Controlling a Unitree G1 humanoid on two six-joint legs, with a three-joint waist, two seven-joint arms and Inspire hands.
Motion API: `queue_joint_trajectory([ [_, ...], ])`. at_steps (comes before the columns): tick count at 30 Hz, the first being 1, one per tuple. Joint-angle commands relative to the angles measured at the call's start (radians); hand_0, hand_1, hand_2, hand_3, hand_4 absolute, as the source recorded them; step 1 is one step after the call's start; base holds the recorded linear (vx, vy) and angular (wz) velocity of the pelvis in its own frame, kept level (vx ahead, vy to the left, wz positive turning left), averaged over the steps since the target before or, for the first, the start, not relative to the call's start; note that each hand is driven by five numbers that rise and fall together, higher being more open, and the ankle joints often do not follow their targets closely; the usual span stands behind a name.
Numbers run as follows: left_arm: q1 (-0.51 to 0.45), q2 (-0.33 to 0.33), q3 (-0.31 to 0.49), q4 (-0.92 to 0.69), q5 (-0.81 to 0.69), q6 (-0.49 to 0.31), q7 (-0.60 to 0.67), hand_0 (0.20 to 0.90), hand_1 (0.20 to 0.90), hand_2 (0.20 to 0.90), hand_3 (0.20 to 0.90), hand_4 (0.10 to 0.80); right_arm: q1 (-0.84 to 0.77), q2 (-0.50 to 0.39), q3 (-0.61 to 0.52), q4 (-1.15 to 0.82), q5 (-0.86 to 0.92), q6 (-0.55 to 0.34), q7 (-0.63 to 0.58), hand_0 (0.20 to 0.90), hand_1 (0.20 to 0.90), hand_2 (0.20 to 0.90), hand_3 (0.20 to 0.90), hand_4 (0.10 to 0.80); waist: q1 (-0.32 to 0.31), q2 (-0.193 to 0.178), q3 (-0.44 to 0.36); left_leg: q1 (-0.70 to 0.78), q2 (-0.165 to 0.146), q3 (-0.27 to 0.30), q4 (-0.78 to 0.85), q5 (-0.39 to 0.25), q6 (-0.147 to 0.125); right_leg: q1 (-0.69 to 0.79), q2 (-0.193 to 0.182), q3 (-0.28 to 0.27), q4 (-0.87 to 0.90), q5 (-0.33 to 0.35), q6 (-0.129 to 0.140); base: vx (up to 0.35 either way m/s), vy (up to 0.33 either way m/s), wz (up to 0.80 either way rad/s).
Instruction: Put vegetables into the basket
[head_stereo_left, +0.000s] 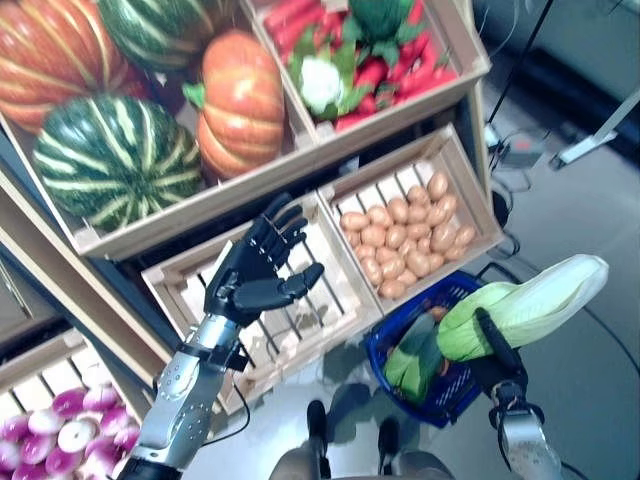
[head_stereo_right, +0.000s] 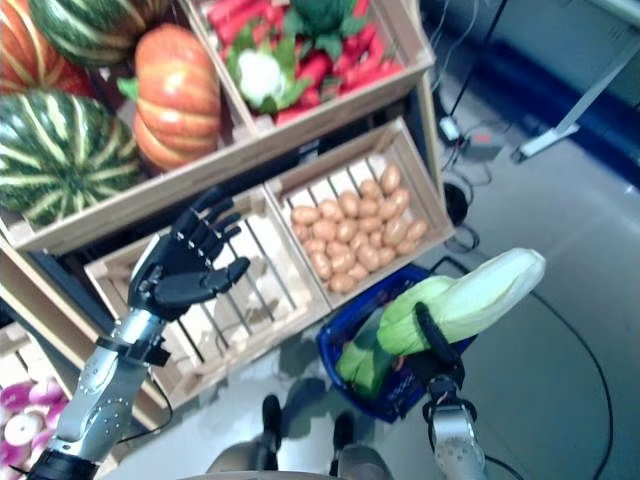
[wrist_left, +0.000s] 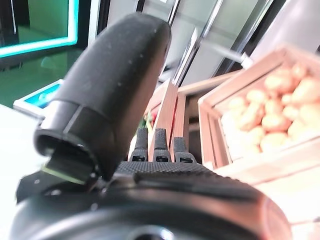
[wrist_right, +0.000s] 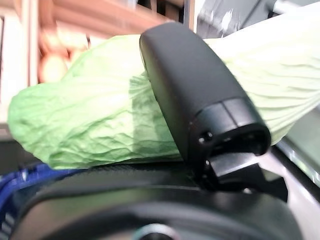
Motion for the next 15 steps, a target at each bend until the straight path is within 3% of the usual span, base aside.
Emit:
queue_joint_trajectory([
  [1,-0.096,-0.002,0.078,-0.044,0.047,-0.17,0.041,0.9,0.9,0.9,0.9,0.8,-0.083,-0.021,-0.063,-0.081,0.07,-0.116,-0.031,0.3,0.3,0.3,0.3,0.4,0.009,-0.031,0.064,-0.064,0.059,-0.002,0.168,-0.105,-0.077,-0.094,-0.007,0.005,0.107,0.024,-0.03,-0.1,-0.088,0.26],
  [6,-0.153,-0.005,0.02,-0.03,0.05,-0.219,0.029,0.9,0.9,0.9,0.9,0.8,-0.189,-0.025,-0.011,0.007,0.097,-0.115,-0.021,0.3,0.3,0.3,0.3,0.4,0.041,-0.018,0.156,-0.254,0.05,-0.024,0.348,-0.137,-0.07,-0.234,-0.021,-0.014,0.265,-0.016,-0.053,-0.159,-0.071,0.16],
  [9,-0.205,-0.012,-0.025,-0.028,0.09,-0.232,0.04,0.9,0.9,0.9,0.9,0.8,-0.27,-0.031,0.008,0.082,0.133,-0.082,0.004,0.3,0.3,0.3,0.3,0.4,0.058,-0.015,0.202,-0.339,0.042,-0.034,0.408,-0.122,-0.07,-0.299,-0.025,-0.025,0.31,-0.024,-0.059,-0.125,-0.059,0.11],
  [15,-0.303,-0.005,-0.093,0.017,0.096,-0.238,0.088,0.9,0.9,0.9,0.9,0.8,-0.429,-0.037,0.035,0.231,0.126,-0.087,-0.04,0.3,0.3,0.3,0.3,0.4,0.078,-0.006,0.214,-0.508,0.02,-0.039,0.511,-0.173,-0.032,-0.52,-0.057,-0.021,0.459,-0.038,-0.065,-0.046,-0.017,0.05],
])
